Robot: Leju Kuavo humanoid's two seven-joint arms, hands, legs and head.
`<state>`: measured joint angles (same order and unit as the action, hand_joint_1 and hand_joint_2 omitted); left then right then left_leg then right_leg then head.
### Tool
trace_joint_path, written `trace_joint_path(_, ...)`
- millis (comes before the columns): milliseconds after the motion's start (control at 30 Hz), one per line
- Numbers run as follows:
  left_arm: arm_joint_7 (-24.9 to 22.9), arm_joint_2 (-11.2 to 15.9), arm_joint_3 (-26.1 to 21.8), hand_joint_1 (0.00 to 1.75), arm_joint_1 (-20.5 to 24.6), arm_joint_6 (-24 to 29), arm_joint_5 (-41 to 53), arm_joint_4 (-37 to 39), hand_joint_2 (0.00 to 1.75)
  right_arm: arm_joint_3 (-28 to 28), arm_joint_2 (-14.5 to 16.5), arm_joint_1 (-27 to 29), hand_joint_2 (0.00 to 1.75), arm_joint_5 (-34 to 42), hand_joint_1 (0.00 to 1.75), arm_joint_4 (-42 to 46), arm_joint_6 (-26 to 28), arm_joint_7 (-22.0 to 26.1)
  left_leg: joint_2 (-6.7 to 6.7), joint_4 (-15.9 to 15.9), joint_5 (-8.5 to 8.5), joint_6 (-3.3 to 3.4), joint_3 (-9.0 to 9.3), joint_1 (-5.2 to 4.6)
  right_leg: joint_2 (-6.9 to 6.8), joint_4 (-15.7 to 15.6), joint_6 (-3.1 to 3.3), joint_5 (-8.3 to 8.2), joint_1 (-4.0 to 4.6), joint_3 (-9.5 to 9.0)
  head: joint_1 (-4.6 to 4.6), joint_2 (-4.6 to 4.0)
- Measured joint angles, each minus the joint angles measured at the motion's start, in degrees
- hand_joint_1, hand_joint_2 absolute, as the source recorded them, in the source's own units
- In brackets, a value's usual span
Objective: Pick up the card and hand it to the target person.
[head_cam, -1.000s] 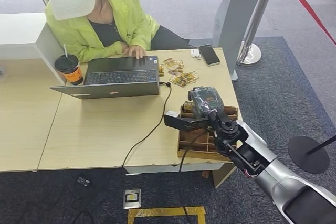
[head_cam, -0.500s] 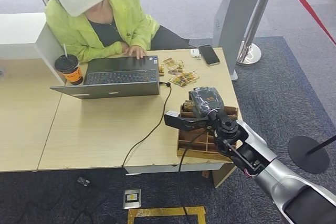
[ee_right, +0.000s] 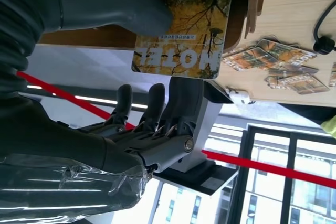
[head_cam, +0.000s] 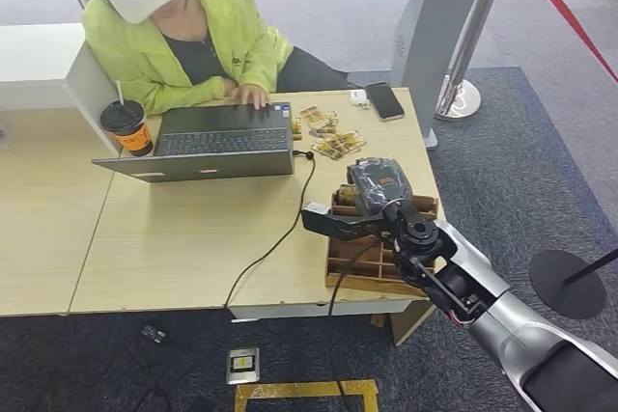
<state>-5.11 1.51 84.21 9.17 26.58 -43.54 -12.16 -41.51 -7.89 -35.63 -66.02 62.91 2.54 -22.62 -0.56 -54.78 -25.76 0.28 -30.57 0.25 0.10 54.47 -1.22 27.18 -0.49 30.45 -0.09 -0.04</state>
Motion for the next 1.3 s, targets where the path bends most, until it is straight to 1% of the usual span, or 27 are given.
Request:
trace_joint_path(200, 0.00, 0.00, 0.00, 0.00, 0.00, 0.04, -0.02, 0.00, 0.00, 0.00, 0.00, -0.02, 1.75, -0.34, 1.27, 0.24, 0.01, 0.01, 0.00, 0.00, 0.00, 0.00, 0.00, 0.00, 0.00, 0.00, 0.00, 0.00, 0.00, 0.00, 0.01, 0.00)
trace_joint_path(333, 0.00, 0.00, 0.00, 0.00, 0.00, 0.04, -0.02, -0.01, 0.00, 0.00, 0.00, -0.07, 1.75, -0.38, 1.51, 0.32, 0.02, 0.02, 0.00, 0.00, 0.00, 0.00, 0.00, 0.00, 0.00, 0.00, 0.00, 0.00, 0.00, 0.00, 0.01, 0.00)
trace_joint_path(367, 0.00, 0.00, 0.00, 0.00, 0.00, 0.04, -0.02, -0.01, 0.00, 0.00, 0.00, -0.07, 1.75, -0.38, 1.52, 0.32, 0.02, 0.02, 0.00, 0.00, 0.00, 0.00, 0.00, 0.00, 0.00, 0.00, 0.00, 0.00, 0.00, 0.00, 0.01, 0.00)
trace_joint_path(500, 0.00, 0.00, 0.00, 0.00, -0.02, 0.04, -0.03, 0.00, 0.00, 0.00, 0.00, -0.08, 1.75, -0.38, 1.34, 0.32, 0.01, 0.02, 0.00, 0.00, 0.00, 0.00, 0.00, 0.00, 0.00, 0.00, 0.00, 0.00, 0.00, 0.00, 0.02, 0.00)
trace_joint_path(767, 0.00, 0.00, 0.00, 0.00, -0.02, 0.04, -0.04, 0.00, 0.00, 0.00, 0.00, -0.09, 1.75, -0.38, 1.37, 0.32, 0.00, 0.02, 0.00, 0.00, 0.00, 0.00, 0.00, 0.00, 0.00, 0.00, 0.00, 0.00, 0.00, 0.00, 0.01, 0.00)
trace_joint_path(800, 0.00, 0.00, 0.00, 0.00, -0.02, 0.04, -0.04, 0.00, 0.00, 0.00, 0.00, -0.09, 1.75, -0.38, 1.40, 0.32, 0.00, 0.02, 0.00, 0.00, 0.00, 0.00, 0.00, 0.00, 0.00, 0.00, 0.00, 0.00, 0.00, 0.00, 0.01, 0.00)
trace_joint_path(933, 0.00, 0.00, 0.00, 0.00, -0.03, 0.04, -0.04, 0.00, 0.00, 0.00, 0.00, -0.11, 1.75, -0.38, 1.58, 0.32, 0.00, 0.02, 0.00, 0.00, 0.00, 0.00, 0.00, 0.00, 0.00, 0.00, 0.00, 0.00, 0.00, 0.00, 0.00, 0.00)
trace_joint_path(967, 0.00, 0.00, 0.00, 0.00, -0.03, 0.04, -0.04, 0.01, 0.00, 0.00, 0.00, -0.14, 1.75, -0.38, 1.59, 0.32, 0.00, 0.02, 0.00, 0.00, 0.00, 0.00, 0.00, 0.00, 0.00, 0.00, 0.00, 0.00, 0.00, 0.00, 0.00, 0.00)
trace_joint_path(1100, 0.00, 0.00, 0.00, 0.00, -0.03, 0.04, -0.07, -0.01, 0.00, 0.01, 0.00, -0.23, 1.75, -0.38, 1.74, 0.61, -0.04, 0.02, 0.00, 0.00, 0.00, 0.00, 0.00, 0.00, 0.00, 0.00, 0.00, 0.00, 0.00, 0.00, 0.01, 0.00)
trace_joint_path(1200, 0.07, 0.01, 0.00, 0.00, -0.06, 0.08, -0.23, 0.01, 0.00, 0.05, 0.00, -0.25, 1.75, -0.22, 1.75, 1.68, -0.46, 0.15, 0.00, 0.00, 0.00, 0.00, 0.00, 0.00, 0.00, 0.00, 0.00, 0.00, 0.00, 0.01, 0.01, 0.00)
trace_joint_path(1300, 0.39, 0.02, 0.00, 0.00, -0.11, 0.16, -0.50, 0.00, 0.00, 0.26, -0.01, -0.26, 1.75, 1.06, 1.75, 3.85, -2.14, 0.32, 0.00, -0.01, 0.00, 0.00, 0.00, 0.00, 0.01, 0.00, 0.00, 0.00, 0.00, 0.02, 0.01, 0.00)
